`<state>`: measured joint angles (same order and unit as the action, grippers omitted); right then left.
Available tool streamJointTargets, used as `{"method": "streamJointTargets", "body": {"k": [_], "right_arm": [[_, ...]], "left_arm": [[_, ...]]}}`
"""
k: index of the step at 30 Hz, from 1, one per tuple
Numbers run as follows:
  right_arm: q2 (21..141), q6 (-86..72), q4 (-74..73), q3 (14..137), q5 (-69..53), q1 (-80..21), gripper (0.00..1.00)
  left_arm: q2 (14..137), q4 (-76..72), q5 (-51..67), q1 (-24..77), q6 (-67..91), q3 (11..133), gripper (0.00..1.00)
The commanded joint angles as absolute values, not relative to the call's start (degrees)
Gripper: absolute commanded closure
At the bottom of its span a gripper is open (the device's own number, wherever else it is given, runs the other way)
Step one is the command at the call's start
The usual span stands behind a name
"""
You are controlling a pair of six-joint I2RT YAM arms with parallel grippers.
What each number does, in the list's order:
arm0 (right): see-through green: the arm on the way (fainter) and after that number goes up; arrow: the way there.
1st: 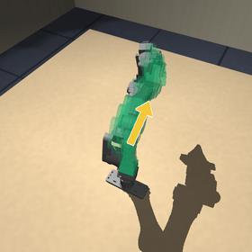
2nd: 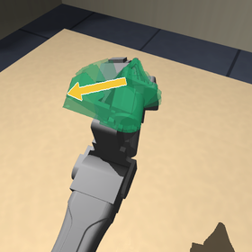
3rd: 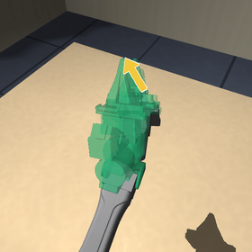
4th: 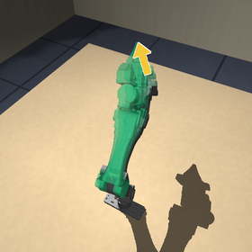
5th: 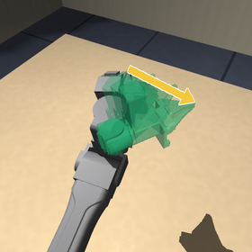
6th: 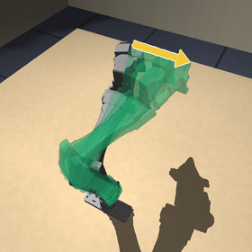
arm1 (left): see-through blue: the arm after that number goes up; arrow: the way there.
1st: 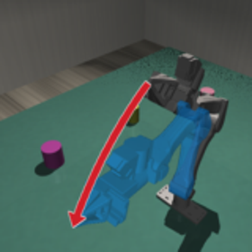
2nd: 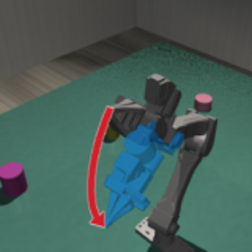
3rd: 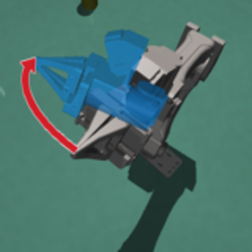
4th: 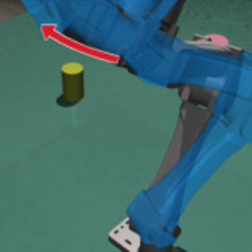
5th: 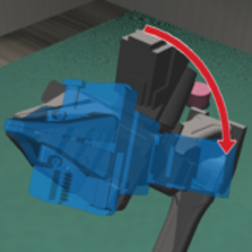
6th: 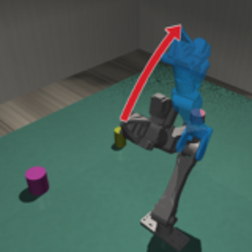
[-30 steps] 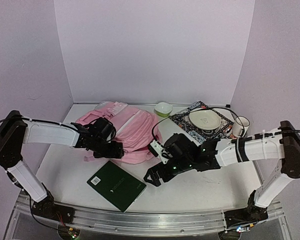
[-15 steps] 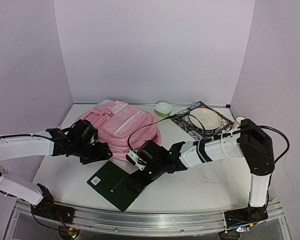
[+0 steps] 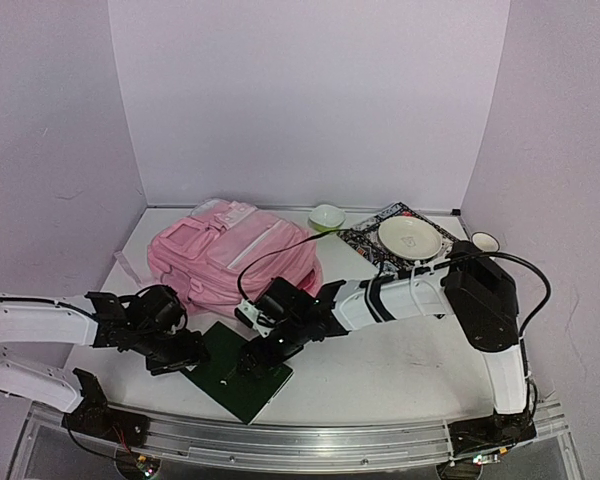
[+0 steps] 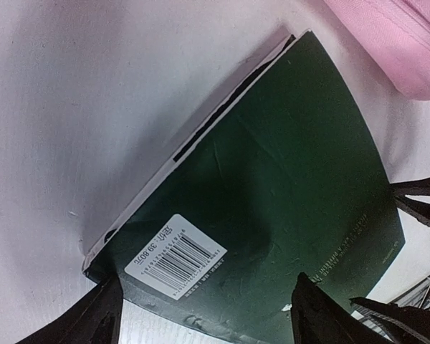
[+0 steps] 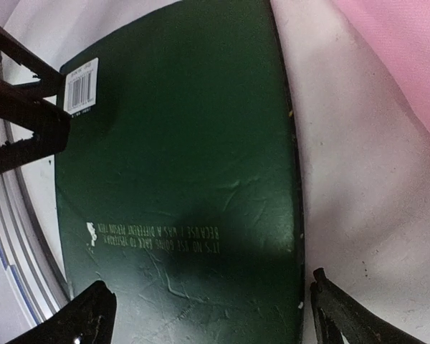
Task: Pack the student bag
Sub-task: Move the book to the center of the board.
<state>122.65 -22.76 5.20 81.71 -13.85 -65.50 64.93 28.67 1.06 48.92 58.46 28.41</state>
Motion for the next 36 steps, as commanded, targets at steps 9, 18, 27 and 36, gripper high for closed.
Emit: {"method": "streamJointTargets", "body": {"k": [9,18,27,36], "right_arm": [[120.9,-25.4,1.9,79.9,-22.6,-65.1,0.07],[107.5,-29.9,3.4,67.4,-19.8,-63.9,0.11],[102.9,-34.7,4.5,61.4,-13.9,-60.9,0.10],[109.6,-35.7,5.5,66.0,-17.2,-60.4,0.10]], "left_arm": [[76.9,16.9,5.4,53.5,60.4,32.4,0.18],[86.5,8.7,5.9,55.4,55.3,43.9,0.19],[78.1,12.1,0.7,55.5,61.4,38.0,0.18],[73.9,17.3,-0.7,55.5,66.4,31.4,0.16]]}}
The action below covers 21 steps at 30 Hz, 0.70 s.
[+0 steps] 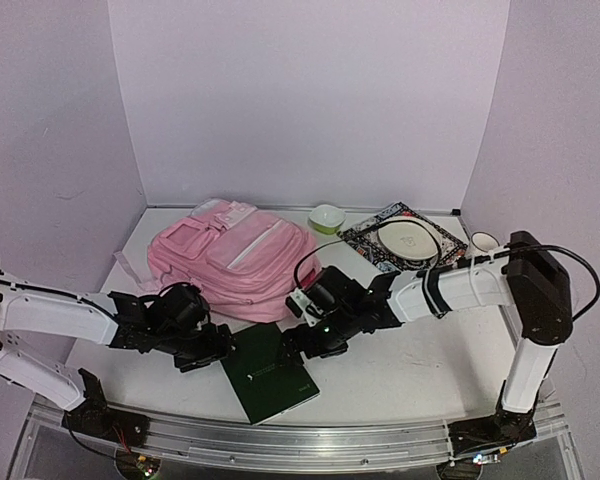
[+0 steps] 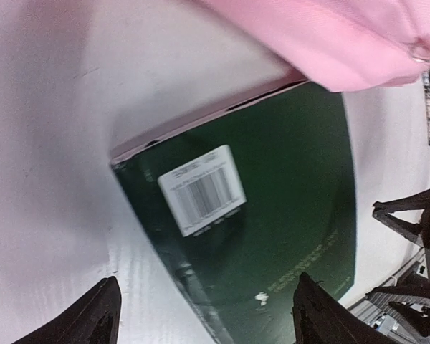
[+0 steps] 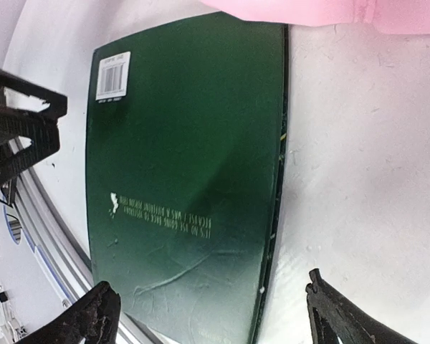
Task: Pack the student bag
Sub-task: Move the book to the center of the board, then pick up the book from the center of the board.
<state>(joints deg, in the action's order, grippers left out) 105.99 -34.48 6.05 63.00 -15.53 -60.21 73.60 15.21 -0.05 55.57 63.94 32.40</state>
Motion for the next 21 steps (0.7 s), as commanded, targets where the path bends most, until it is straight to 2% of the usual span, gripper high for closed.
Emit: {"method": "streamJointTargets", "body": {"k": [1,8,13,21], "right_arm": [[110.5,-35.9,5.6,66.5,-17.4,-60.4,0.10],[115.0,-38.6,9.1,67.7,-23.3,-60.5,0.12],[115.0,-42.4,16.3,67.4,-30.4,-60.5,0.20],[108.0,-45.6,22.4,66.8,-33.7,-60.5,0.35]], "left_arm": [[75.1,17.1,-0.3,55.5,65.9,31.8,0.16],[81.6,9.3,6.1,55.6,64.2,32.6,0.20],[81.3,1.6,9.8,55.6,65.5,32.4,0.23],[75.3,0.2,9.1,55.5,65.9,35.2,0.25]]}}
